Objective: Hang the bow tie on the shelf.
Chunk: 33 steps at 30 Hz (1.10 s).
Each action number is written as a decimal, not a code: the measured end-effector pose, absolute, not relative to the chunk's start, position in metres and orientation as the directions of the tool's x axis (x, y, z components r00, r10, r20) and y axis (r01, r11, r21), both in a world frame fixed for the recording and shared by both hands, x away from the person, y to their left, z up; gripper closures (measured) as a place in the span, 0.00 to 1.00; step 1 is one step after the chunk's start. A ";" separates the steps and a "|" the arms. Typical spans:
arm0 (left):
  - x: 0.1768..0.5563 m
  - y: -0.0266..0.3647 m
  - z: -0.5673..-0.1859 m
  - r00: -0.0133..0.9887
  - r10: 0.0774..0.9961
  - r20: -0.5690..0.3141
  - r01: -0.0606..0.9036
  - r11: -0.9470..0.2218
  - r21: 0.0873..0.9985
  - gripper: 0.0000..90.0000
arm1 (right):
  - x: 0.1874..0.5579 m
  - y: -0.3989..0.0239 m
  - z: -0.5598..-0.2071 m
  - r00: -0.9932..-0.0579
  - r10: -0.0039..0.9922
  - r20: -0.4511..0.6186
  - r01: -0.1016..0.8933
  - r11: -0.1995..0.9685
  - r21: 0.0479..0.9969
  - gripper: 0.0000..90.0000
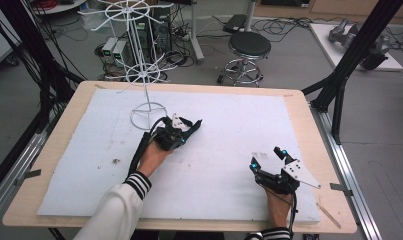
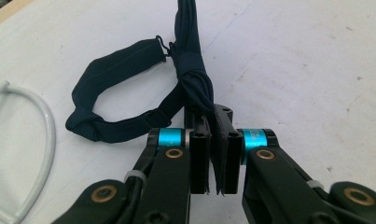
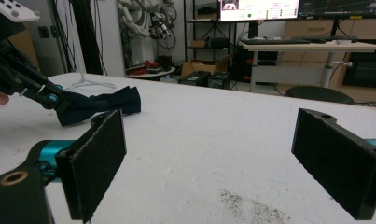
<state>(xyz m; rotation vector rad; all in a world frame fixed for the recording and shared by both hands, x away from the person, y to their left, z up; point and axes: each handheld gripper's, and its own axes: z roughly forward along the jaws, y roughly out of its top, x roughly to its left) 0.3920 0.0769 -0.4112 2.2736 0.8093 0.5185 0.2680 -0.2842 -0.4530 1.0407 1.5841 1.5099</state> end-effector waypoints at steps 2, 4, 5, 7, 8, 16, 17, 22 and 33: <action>0.391 0.079 -0.411 0.727 0.672 0.140 0.405 -0.584 0.704 0.95 | 0.268 -0.284 -0.453 -0.430 0.902 0.039 0.082 -0.004 0.997 0.10; 0.391 0.081 -0.410 0.727 0.672 0.138 0.398 -0.577 0.713 0.95 | 0.268 -0.284 -0.453 -0.429 0.903 0.040 0.083 -0.005 0.996 0.10; 0.390 0.082 -0.410 0.724 0.676 0.136 0.398 -0.571 0.718 0.95 | 0.268 -0.284 -0.453 -0.429 0.903 0.037 0.081 -0.003 0.997 0.10; 0.389 0.083 -0.409 0.724 0.675 0.139 0.386 -0.564 0.730 0.95 | 0.268 -0.284 -0.453 -0.429 0.903 0.042 0.084 -0.006 0.996 0.10; 0.389 0.084 -0.408 0.723 0.677 0.140 0.385 -0.562 0.732 0.95 | 0.268 -0.284 -0.453 -0.429 0.902 0.040 0.083 -0.005 0.997 0.10; 0.382 0.088 -0.402 0.718 0.683 0.136 0.351 -0.525 0.775 0.95 | 0.268 -0.284 -0.453 -0.428 0.903 0.038 0.083 -0.003 0.997 0.10; 0.381 0.089 -0.401 0.716 0.685 0.133 0.349 -0.517 0.782 0.95 | 0.268 -0.284 -0.453 -0.428 0.903 0.036 0.080 -0.002 0.997 0.10; 0.379 0.093 -0.396 0.712 0.692 0.121 0.337 -0.488 0.805 0.95 | 0.268 -0.284 -0.453 -0.428 0.903 0.038 0.083 -0.002 0.997 0.10; 0.373 0.110 -0.381 0.703 0.705 0.090 0.311 -0.419 0.853 0.95 | 0.268 -0.284 -0.453 -0.428 0.903 0.037 0.083 -0.001 0.997 0.10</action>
